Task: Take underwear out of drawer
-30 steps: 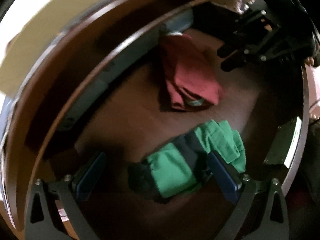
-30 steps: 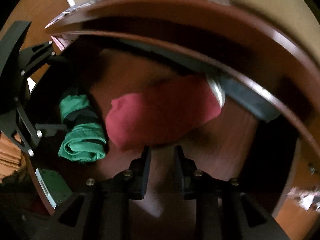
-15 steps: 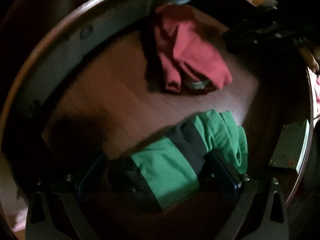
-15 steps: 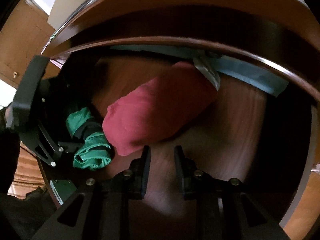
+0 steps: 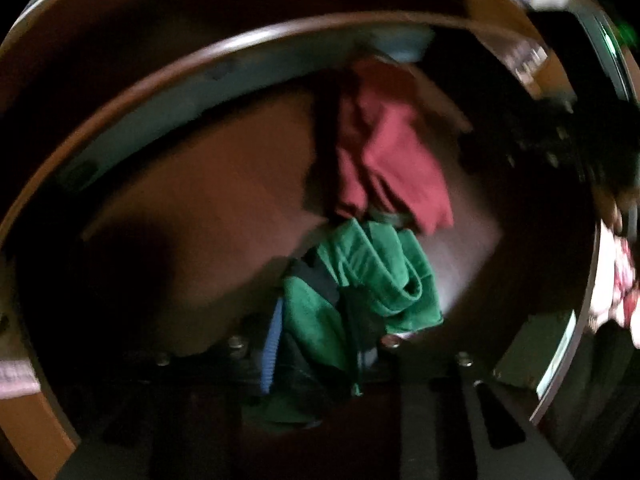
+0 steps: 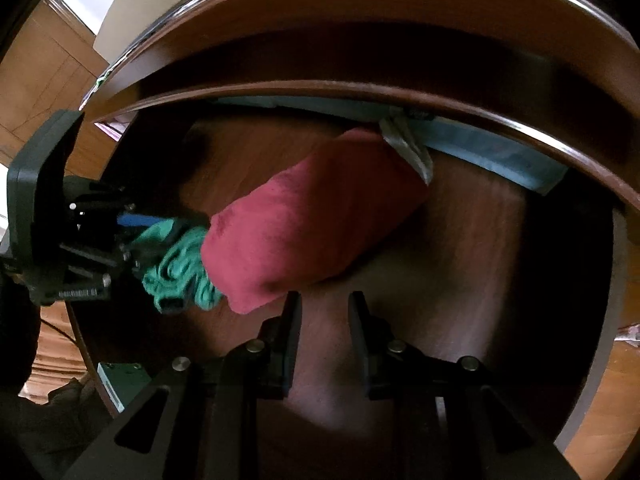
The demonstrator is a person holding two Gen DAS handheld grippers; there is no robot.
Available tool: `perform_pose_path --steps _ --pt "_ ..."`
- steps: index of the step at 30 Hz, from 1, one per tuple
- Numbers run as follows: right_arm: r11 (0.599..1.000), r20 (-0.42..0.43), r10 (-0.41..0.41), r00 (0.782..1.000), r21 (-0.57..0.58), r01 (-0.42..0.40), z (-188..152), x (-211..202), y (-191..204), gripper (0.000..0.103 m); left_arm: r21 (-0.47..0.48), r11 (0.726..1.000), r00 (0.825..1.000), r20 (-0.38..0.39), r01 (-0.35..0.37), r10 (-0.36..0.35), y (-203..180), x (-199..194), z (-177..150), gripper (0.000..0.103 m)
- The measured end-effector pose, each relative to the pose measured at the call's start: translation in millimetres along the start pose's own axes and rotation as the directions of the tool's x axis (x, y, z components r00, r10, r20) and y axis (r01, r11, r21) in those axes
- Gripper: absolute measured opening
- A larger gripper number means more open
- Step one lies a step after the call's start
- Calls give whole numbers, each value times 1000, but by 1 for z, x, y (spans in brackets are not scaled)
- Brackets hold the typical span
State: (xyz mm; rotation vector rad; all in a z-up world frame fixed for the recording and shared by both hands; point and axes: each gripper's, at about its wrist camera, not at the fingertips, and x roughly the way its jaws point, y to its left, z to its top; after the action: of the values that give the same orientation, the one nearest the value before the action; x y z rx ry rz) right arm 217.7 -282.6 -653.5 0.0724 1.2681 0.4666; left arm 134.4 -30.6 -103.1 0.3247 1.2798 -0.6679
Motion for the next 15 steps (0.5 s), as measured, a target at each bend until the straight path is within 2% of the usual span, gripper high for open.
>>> perform_pose_path --steps 4,6,7,9,10,11,13,15 --pt "1000 9 4 1000 -1 -4 -7 3 -15 26 -145 989 998 66 -13 23 20 -8 -4 22" --pt "1000 18 11 1000 -20 -10 -15 -7 -12 26 -163 986 997 66 -30 41 20 -8 -8 22" --pt "999 21 9 1000 -36 -8 -18 -4 -13 27 -157 987 997 63 -42 52 19 -10 -8 26" --pt "999 18 -4 1000 -49 4 -27 -4 -3 26 -107 992 996 55 -65 71 10 -18 -10 30" --pt "998 10 -6 1000 -54 7 -30 1 -5 26 -70 995 995 53 -76 80 4 -22 -11 40" --pt "998 6 -7 1000 -58 7 -32 5 -6 26 -25 995 994 56 -94 95 8 -17 0 56" --pt "998 3 -4 1000 -63 4 -34 6 -7 26 102 983 985 95 -154 144 -8 -25 0 74" --pt "998 -2 -2 1000 -59 2 -38 10 -12 26 225 958 981 108 -181 160 -20 -27 0 78"
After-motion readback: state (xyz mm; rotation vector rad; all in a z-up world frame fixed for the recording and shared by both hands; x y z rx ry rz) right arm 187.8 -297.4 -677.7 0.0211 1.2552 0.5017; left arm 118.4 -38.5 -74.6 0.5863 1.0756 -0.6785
